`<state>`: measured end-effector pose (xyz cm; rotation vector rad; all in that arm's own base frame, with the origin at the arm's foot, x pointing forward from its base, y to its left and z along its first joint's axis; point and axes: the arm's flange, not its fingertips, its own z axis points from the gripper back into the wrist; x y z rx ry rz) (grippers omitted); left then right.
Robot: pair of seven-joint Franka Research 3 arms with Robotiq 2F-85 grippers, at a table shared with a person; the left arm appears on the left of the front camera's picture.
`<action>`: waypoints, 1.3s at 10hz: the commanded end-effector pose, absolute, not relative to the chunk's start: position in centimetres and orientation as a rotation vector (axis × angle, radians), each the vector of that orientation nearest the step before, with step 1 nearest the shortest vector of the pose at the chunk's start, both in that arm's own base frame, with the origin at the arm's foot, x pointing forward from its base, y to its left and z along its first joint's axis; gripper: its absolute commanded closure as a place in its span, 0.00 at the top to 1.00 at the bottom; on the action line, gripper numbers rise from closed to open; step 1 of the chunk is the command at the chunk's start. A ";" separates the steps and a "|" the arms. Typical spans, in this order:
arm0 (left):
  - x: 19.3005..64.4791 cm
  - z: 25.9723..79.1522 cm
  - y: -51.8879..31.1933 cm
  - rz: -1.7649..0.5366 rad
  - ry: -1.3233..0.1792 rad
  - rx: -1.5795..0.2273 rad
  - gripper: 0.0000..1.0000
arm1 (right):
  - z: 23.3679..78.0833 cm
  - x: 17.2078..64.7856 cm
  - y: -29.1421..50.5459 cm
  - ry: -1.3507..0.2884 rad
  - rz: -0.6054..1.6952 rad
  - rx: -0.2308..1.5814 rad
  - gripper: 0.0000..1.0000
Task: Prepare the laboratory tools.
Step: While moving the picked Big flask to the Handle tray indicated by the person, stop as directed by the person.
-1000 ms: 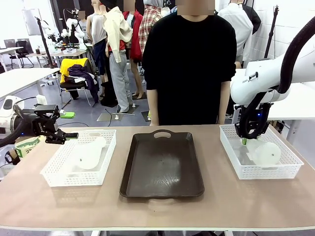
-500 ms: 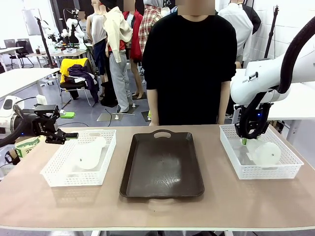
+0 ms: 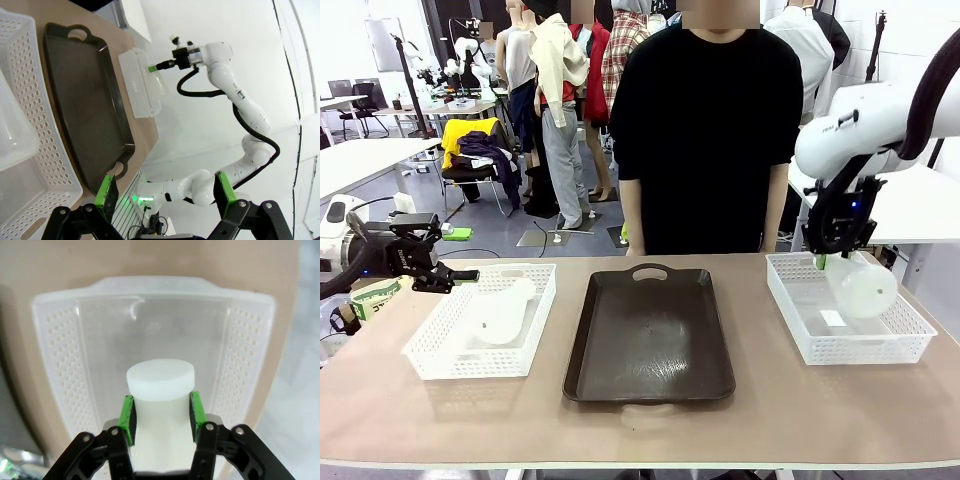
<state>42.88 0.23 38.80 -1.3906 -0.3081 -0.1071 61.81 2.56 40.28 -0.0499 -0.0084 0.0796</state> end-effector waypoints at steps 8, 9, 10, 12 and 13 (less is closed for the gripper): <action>42.9 39.0 0.3 -0.106 -0.316 -1.400 1.00 | 45.2 60.5 2.8 -0.049 0.072 -0.054 0.00; 42.9 39.0 0.3 -0.106 -0.316 -1.400 1.00 | 45.2 60.5 2.8 -0.049 0.072 -0.054 0.00; 42.9 39.0 0.3 -0.106 -0.316 -1.400 1.00 | 45.2 60.5 2.8 -0.049 0.072 -0.054 0.00; 42.9 39.0 0.3 -0.106 -0.316 -1.400 1.00 | 45.2 60.5 2.8 -0.049 0.072 -0.054 0.00; 42.9 39.0 0.3 -0.106 -0.316 -1.400 1.00 | 45.2 60.5 2.8 -0.049 0.072 -0.054 0.00</action>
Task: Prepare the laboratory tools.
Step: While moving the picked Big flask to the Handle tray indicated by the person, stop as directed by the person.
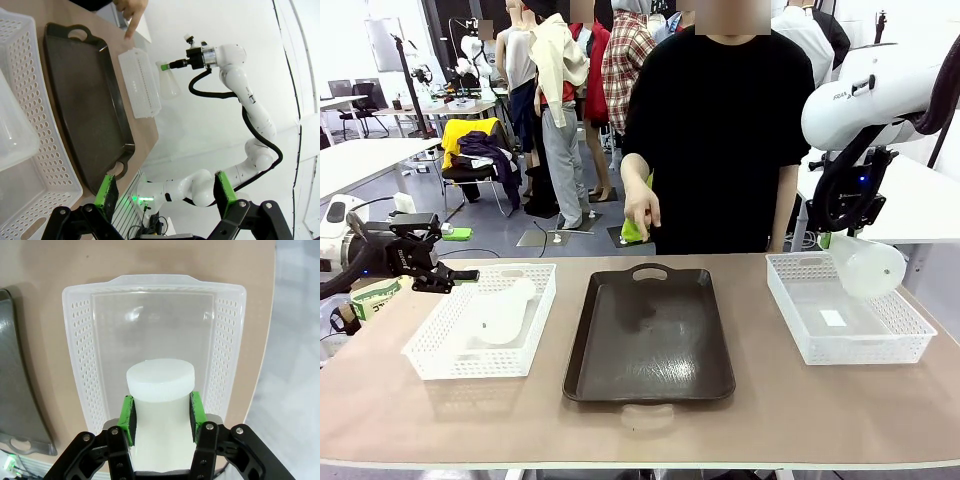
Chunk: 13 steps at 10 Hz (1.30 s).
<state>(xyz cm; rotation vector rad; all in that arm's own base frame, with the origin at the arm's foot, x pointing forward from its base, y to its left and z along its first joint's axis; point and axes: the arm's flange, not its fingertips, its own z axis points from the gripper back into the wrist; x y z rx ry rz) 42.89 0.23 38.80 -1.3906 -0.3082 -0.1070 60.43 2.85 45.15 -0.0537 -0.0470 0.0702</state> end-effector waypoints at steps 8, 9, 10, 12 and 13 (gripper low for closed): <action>42.9 39.0 0.3 -0.106 -0.316 -1.400 1.00 | 45.2 60.5 2.8 -0.049 0.072 -0.054 0.00; 42.9 39.0 0.3 -0.106 -0.316 -1.400 1.00 | 45.2 60.5 2.8 -0.049 0.072 -0.054 0.00; 42.9 39.0 0.3 -0.106 -0.316 -1.400 1.00 | 45.2 60.4 2.8 -0.047 0.070 -0.054 0.00; 42.9 39.0 0.3 -0.106 -0.316 -1.400 1.00 | 47.9 59.9 7.0 -0.078 0.080 -0.074 0.00; 42.9 39.0 0.3 -0.106 -0.316 -1.400 1.00 | 49.2 59.6 9.7 -0.092 0.129 -0.048 0.00</action>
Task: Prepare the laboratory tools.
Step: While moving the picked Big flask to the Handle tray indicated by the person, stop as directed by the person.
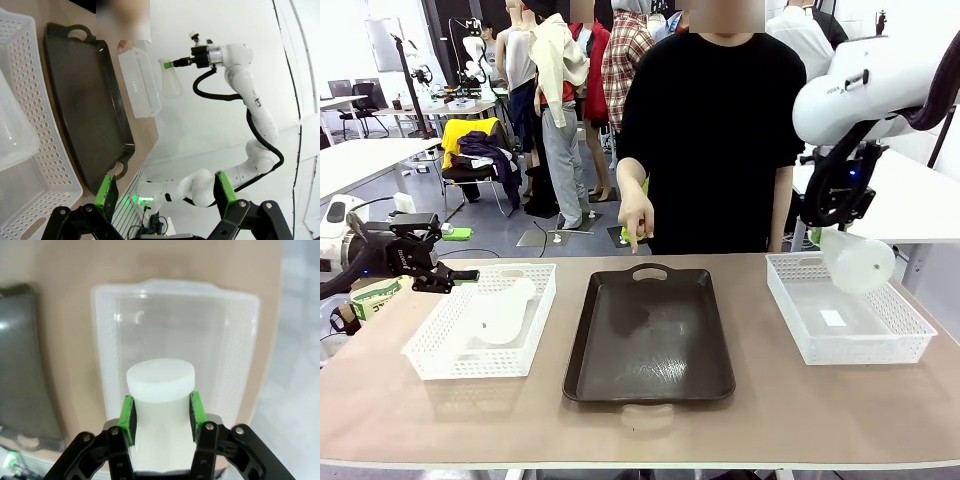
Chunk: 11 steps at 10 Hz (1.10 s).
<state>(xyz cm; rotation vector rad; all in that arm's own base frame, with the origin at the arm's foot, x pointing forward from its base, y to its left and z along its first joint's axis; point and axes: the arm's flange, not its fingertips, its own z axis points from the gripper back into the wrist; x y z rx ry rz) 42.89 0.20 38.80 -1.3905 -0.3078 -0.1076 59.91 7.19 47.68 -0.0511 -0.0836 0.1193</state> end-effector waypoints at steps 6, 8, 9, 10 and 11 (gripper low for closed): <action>42.9 39.0 0.3 -0.106 -0.316 -1.400 1.00 | 49.8 57.6 28.9 -0.075 0.469 0.011 0.00; 42.9 39.0 0.3 -0.106 -0.316 -1.400 1.00 | 47.0 57.1 33.8 -0.056 0.555 0.015 0.00; 42.9 39.0 0.3 -0.106 -0.316 -1.400 1.00 | 45.5 57.0 35.2 -0.045 0.570 0.037 0.00; 42.9 39.0 0.3 -0.106 -0.316 -1.400 1.00 | 44.2 57.0 36.1 -0.030 0.571 0.060 0.00; 42.9 39.0 0.3 -0.106 -0.316 -1.400 1.00 | 43.4 56.9 36.5 -0.012 0.575 0.072 0.00</action>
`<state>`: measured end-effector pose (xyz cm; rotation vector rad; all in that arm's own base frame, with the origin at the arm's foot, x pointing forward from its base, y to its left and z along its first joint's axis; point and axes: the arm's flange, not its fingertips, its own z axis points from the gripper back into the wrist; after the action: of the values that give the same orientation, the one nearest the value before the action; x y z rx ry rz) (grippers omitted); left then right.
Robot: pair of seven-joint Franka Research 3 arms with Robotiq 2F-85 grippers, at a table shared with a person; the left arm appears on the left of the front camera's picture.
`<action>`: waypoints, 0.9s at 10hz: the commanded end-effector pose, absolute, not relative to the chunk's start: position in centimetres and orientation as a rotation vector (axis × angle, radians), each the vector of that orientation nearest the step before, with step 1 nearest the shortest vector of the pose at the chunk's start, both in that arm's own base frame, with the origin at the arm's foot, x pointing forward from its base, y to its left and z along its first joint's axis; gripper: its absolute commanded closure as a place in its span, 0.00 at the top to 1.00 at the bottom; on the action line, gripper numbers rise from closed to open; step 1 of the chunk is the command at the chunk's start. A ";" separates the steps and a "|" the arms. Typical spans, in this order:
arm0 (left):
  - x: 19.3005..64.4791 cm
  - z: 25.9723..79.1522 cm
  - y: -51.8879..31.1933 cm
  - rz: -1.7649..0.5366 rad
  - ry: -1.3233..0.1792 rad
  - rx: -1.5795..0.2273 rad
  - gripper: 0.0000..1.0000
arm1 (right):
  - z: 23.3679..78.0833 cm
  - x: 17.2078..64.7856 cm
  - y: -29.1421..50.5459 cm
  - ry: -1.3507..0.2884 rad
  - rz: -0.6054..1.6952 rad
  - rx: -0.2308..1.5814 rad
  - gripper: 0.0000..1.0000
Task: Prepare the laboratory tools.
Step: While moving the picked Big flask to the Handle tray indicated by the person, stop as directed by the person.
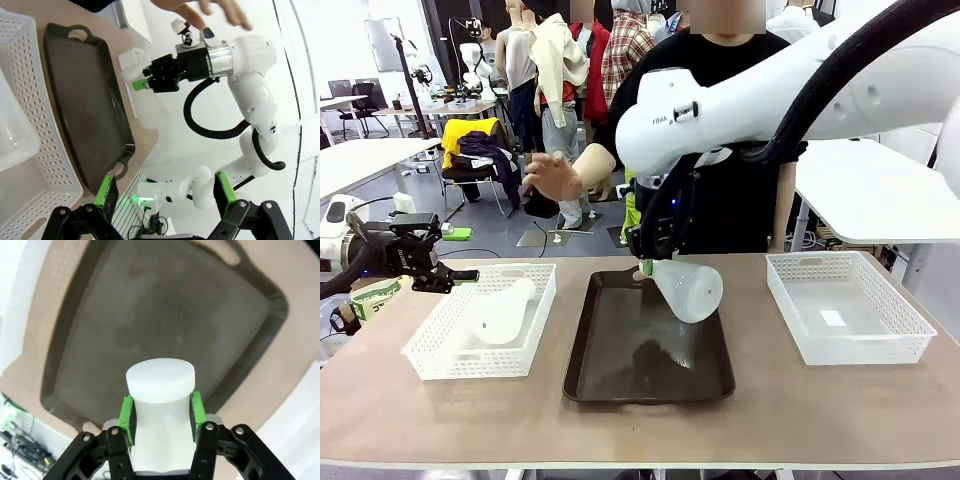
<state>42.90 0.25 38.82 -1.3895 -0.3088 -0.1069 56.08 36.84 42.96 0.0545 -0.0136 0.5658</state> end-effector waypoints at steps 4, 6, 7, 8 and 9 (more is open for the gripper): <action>42.9 39.0 0.3 -0.106 -0.316 -1.400 1.00 | 42.2 56.6 36.6 -0.001 0.553 0.066 0.00; 42.9 39.0 0.3 -0.106 -0.316 -1.400 1.00 | 42.2 56.6 36.6 -0.001 0.553 0.066 0.00; 42.9 39.0 0.3 -0.106 -0.316 -1.400 1.00 | 42.2 56.6 36.6 -0.001 0.553 0.066 0.00; 42.9 39.0 0.3 -0.106 -0.316 -1.400 1.00 | 42.2 56.6 36.6 -0.001 0.553 0.066 0.00; 42.9 39.0 0.3 -0.106 -0.316 -1.400 1.00 | 42.2 56.6 36.6 -0.001 0.553 0.066 0.00</action>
<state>42.90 0.27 38.82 -1.3893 -0.3090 -0.1066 56.62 36.80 42.19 0.0767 0.0031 0.5493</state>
